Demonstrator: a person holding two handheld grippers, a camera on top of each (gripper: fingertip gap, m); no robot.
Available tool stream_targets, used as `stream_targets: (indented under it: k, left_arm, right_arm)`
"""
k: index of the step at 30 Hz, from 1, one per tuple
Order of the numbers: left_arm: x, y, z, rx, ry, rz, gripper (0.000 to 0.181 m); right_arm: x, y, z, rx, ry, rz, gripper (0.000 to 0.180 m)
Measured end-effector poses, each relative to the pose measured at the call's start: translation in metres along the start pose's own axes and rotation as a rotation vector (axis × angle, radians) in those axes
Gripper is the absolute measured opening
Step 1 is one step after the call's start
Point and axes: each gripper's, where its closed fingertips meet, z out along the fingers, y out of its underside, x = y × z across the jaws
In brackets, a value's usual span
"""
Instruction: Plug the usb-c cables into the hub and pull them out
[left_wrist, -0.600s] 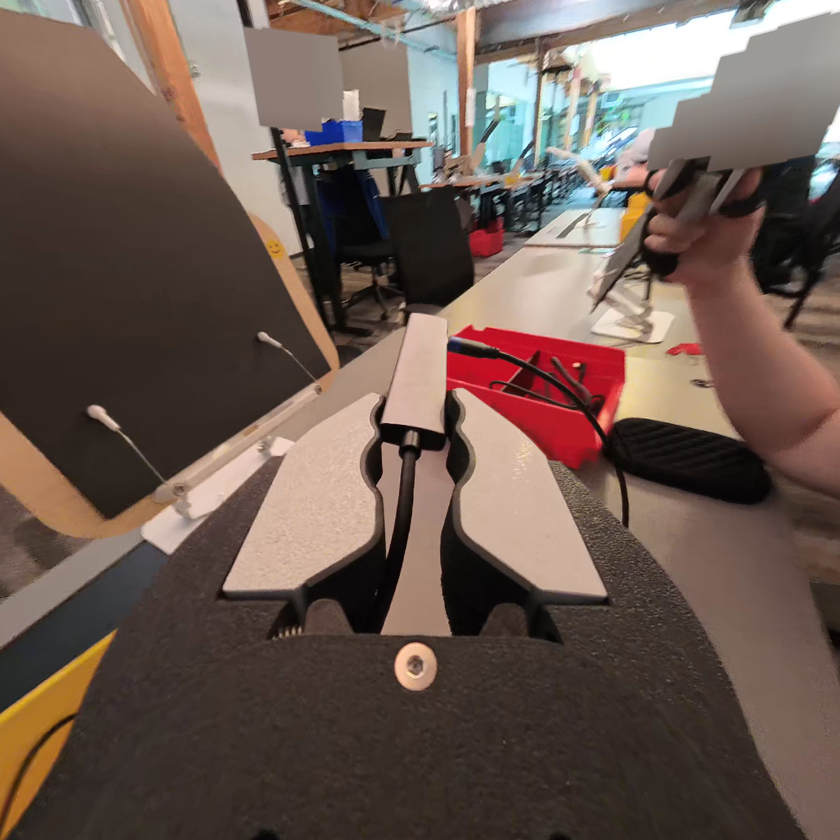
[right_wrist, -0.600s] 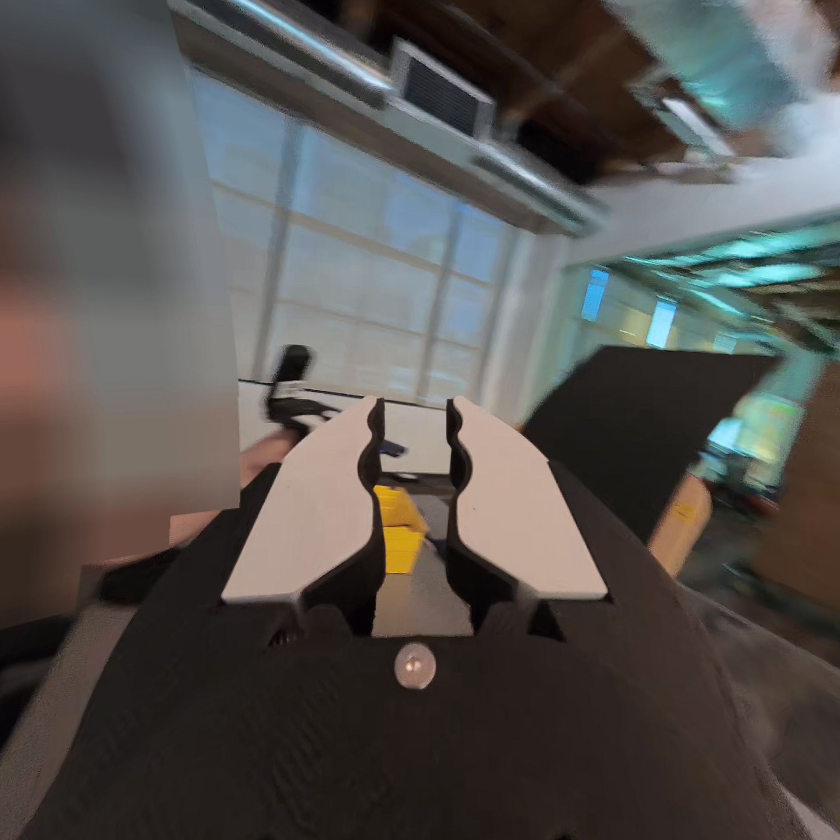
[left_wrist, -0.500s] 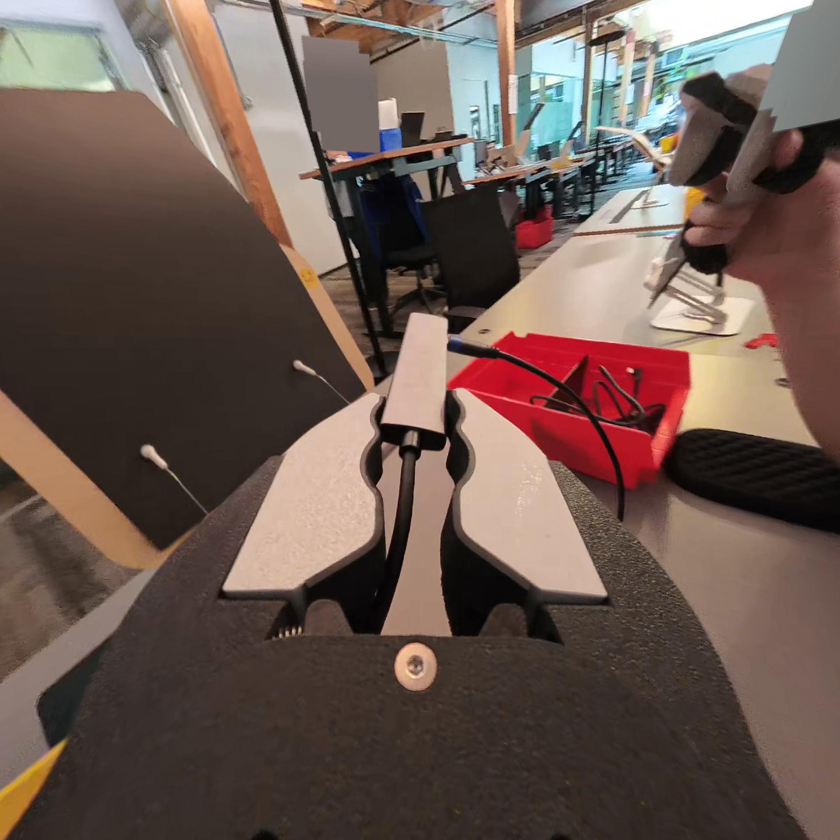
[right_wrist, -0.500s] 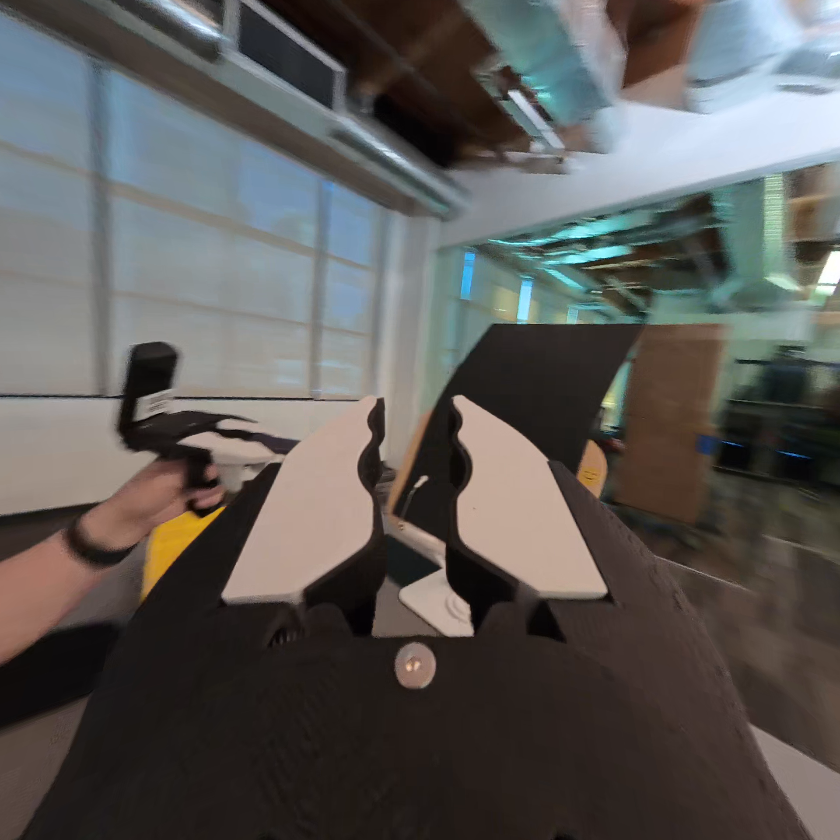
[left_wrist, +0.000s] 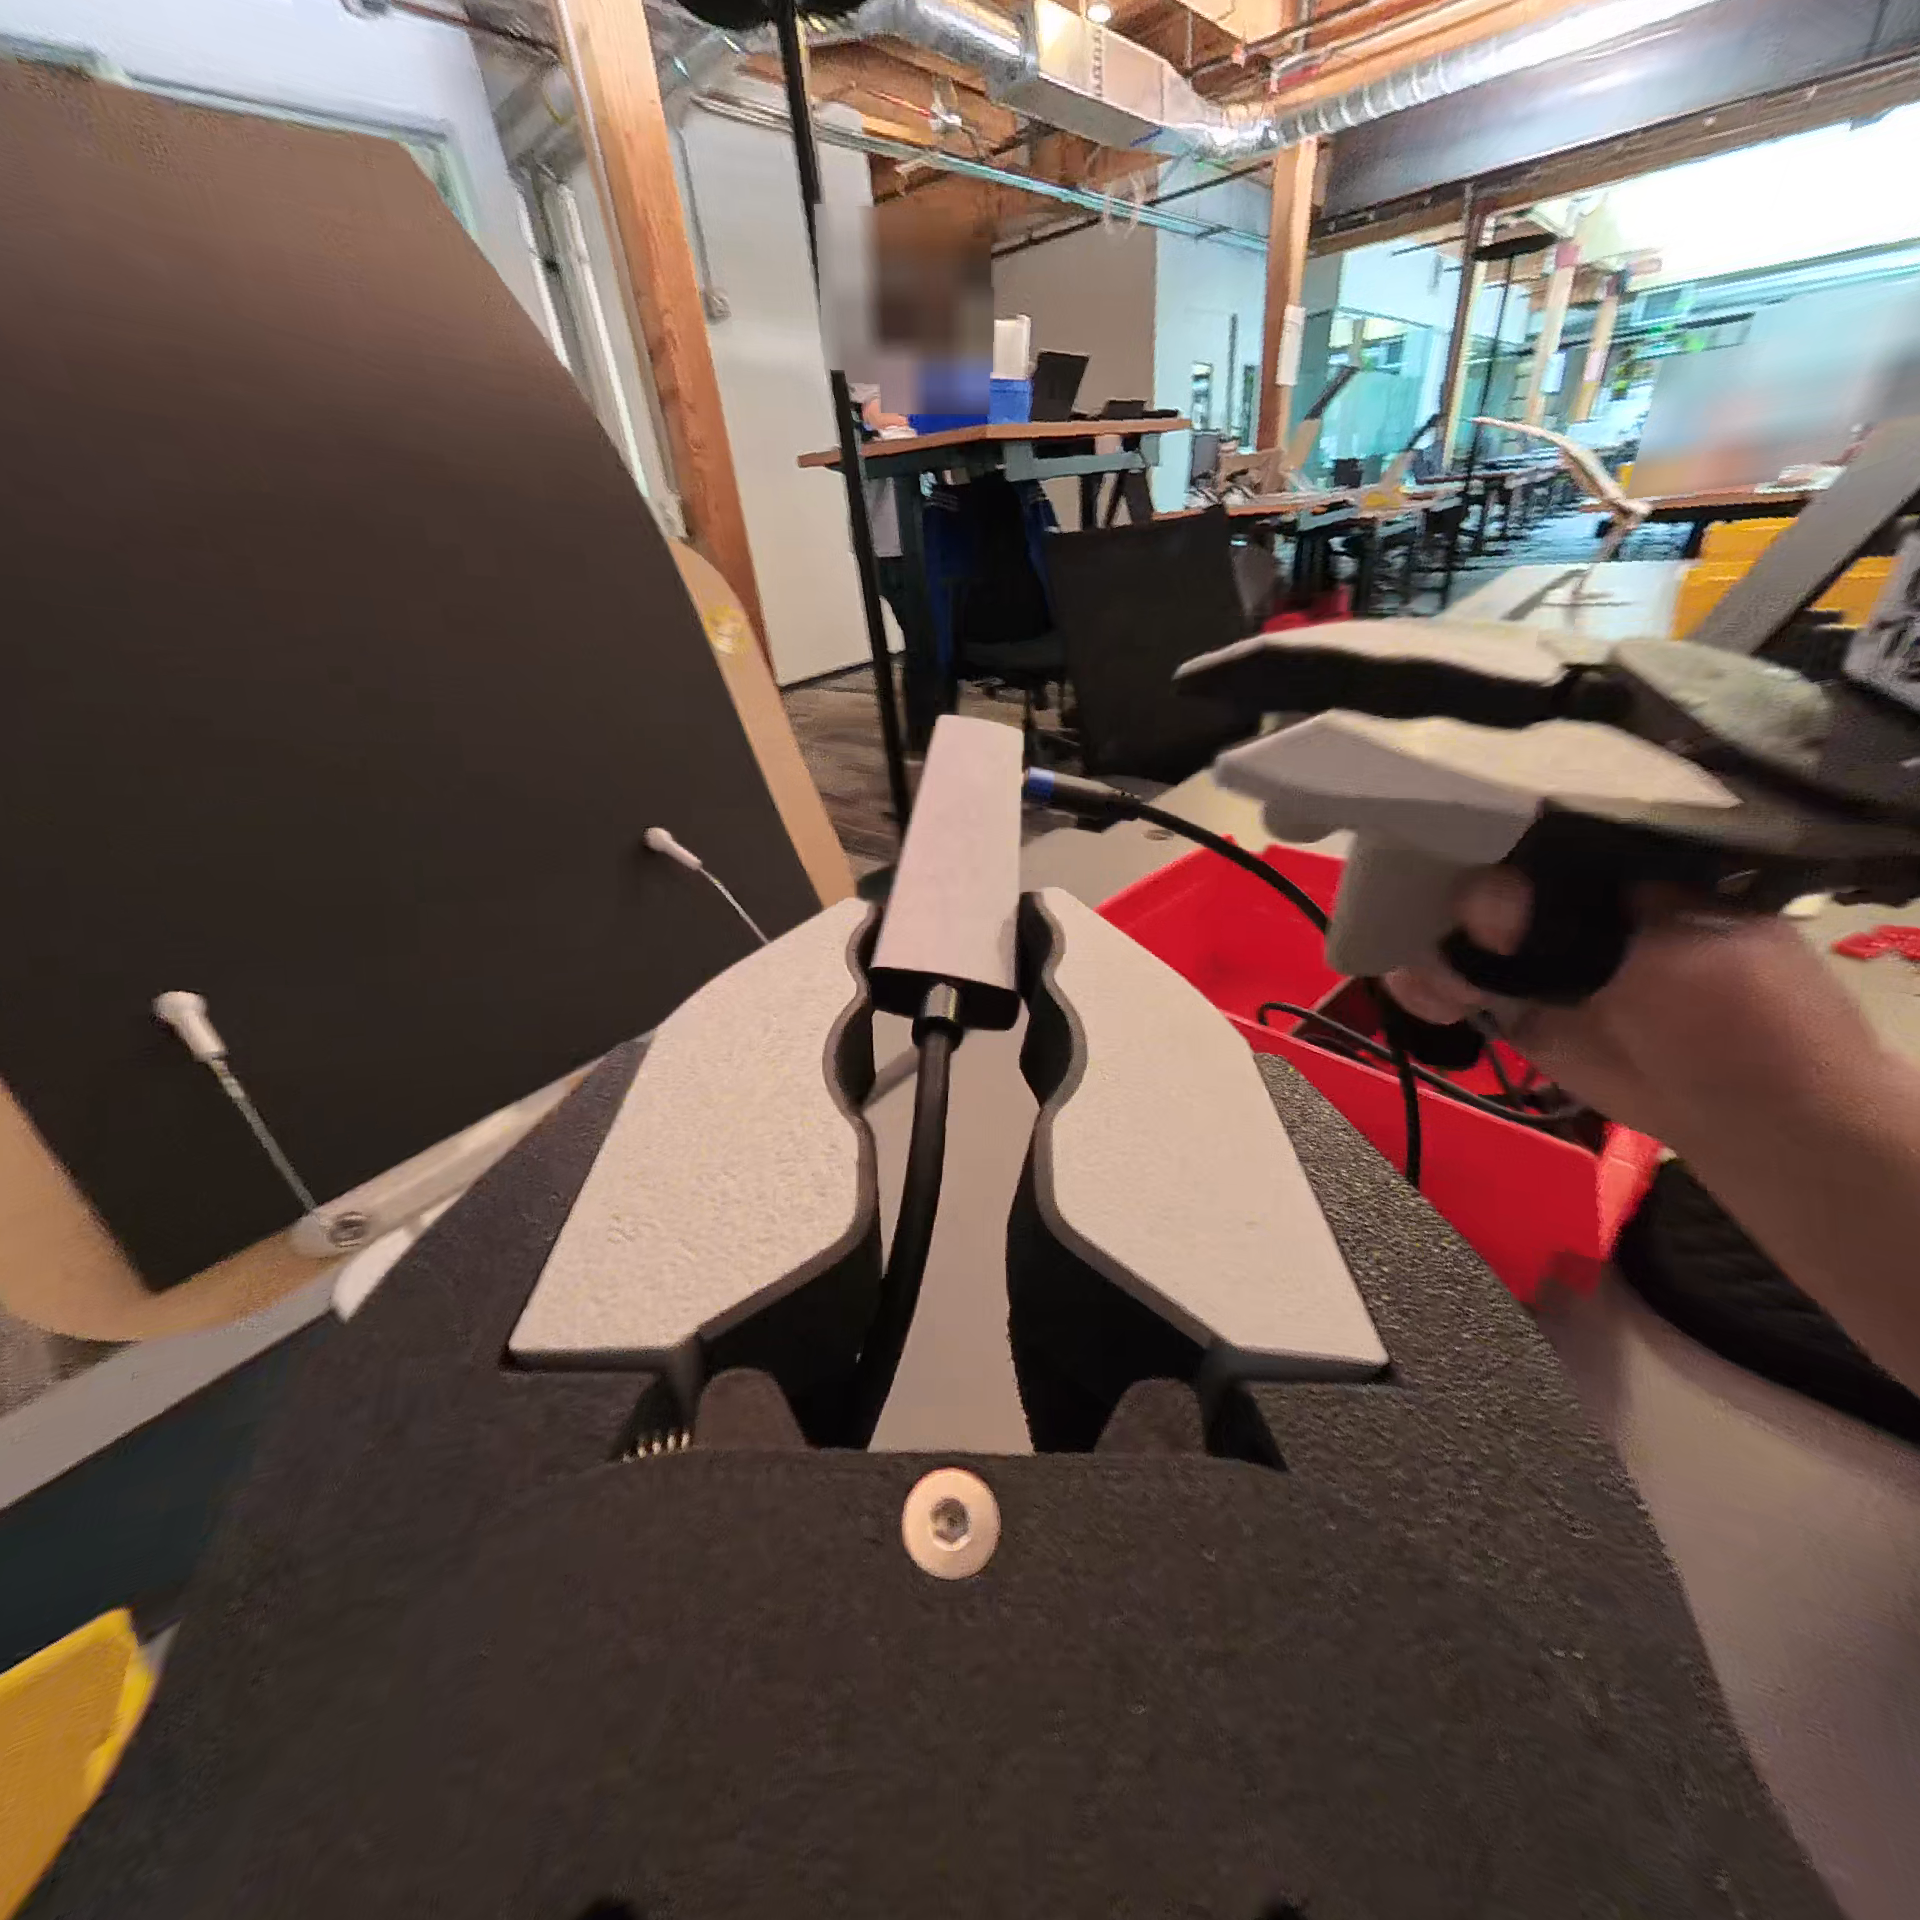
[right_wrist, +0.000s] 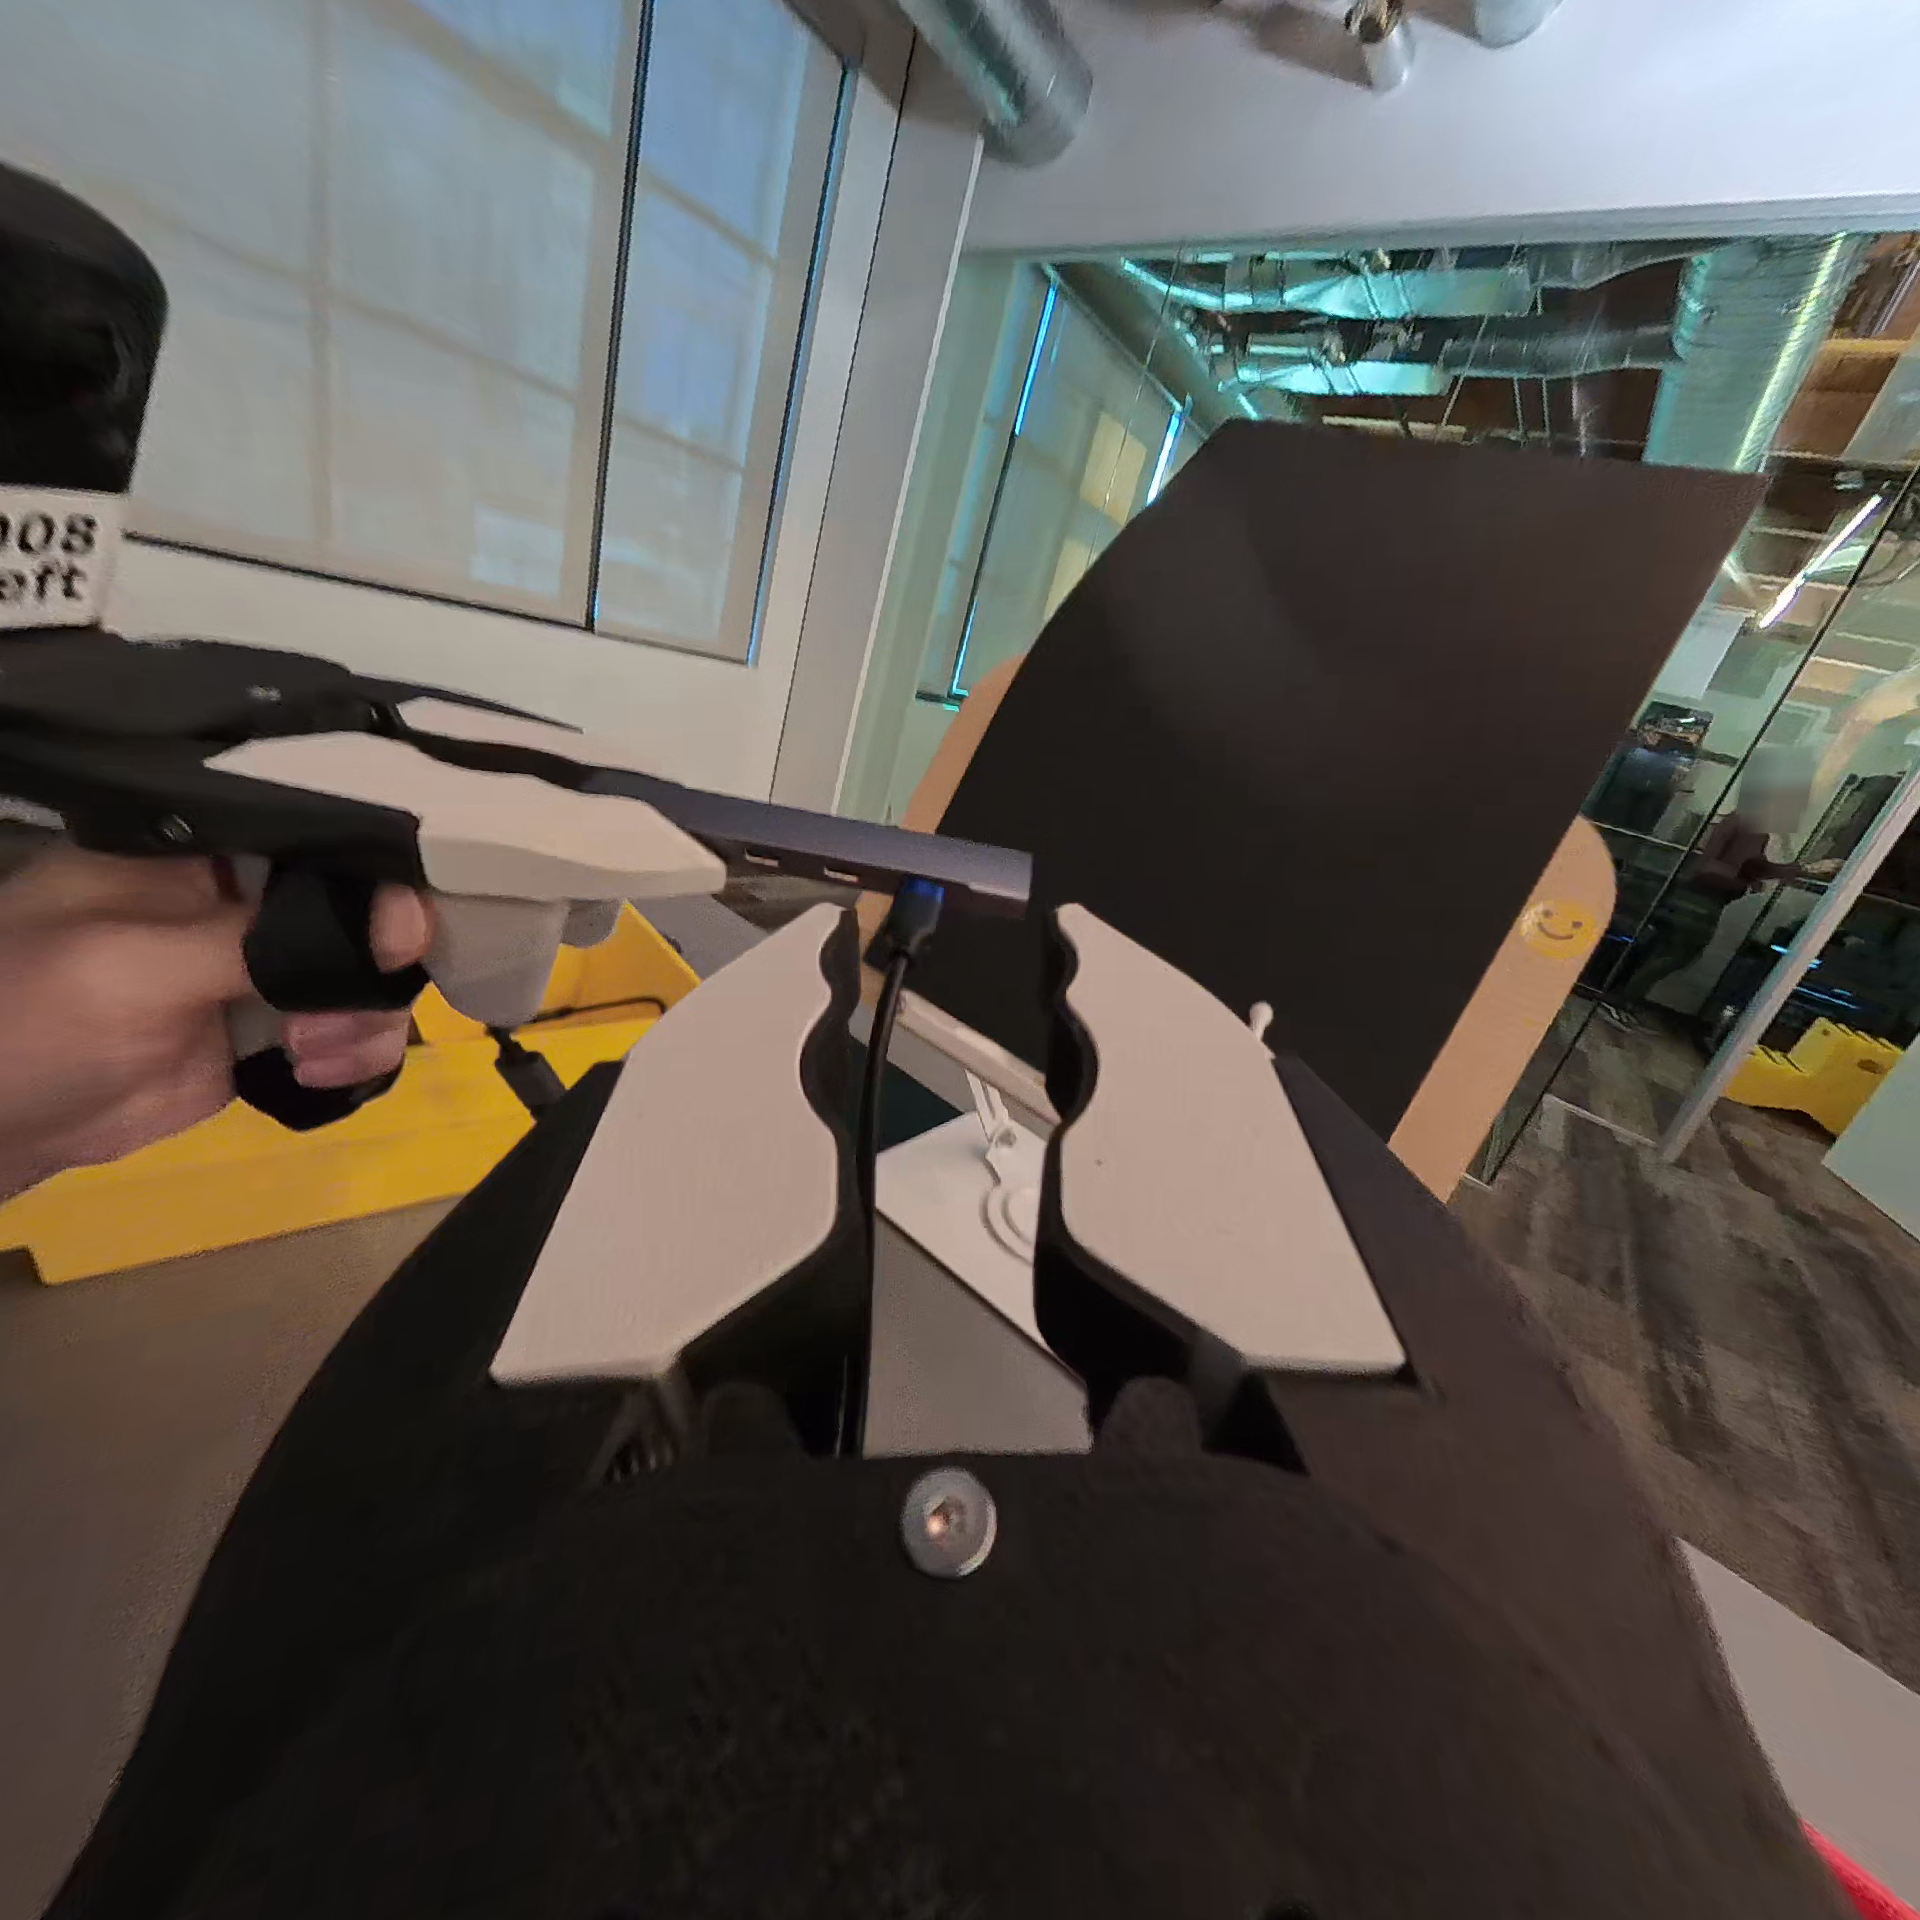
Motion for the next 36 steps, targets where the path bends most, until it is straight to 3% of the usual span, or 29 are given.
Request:
stream_targets:
  k: [8,12,20,22,29,36]
  left_arm:
    - [0.011,0.015,0.01,0.019,0.0,-0.001,0.024]
    - [0.018,0.024,0.016,0.025,-0.02,0.032,0.024]
    - [0.018,0.034,0.02,0.056,-0.026,-0.025,0.024]
    - [0.018,0.036,0.02,0.058,-0.025,-0.032,0.024]
    - [0.02,0.038,0.021,0.066,-0.021,-0.053,0.023]
    - [0.021,0.055,0.03,-0.078,0.031,-0.027,0.025]
  right_arm:
    - [0.001,0.032,0.008,-0.081,-0.014,0.073,0.029]
    - [0.003,0.034,0.004,-0.019,0.021,0.025,0.013]
    - [0.009,0.048,0.008,-0.095,0.056,0.025,0.021]
    - [0.006,0.049,0.008,-0.097,0.029,0.033,0.012]
    - [0.007,0.056,0.008,-0.142,0.045,-0.018,0.012]
    - [0.014,0.064,0.008,-0.143,0.028,0.01,0.012]
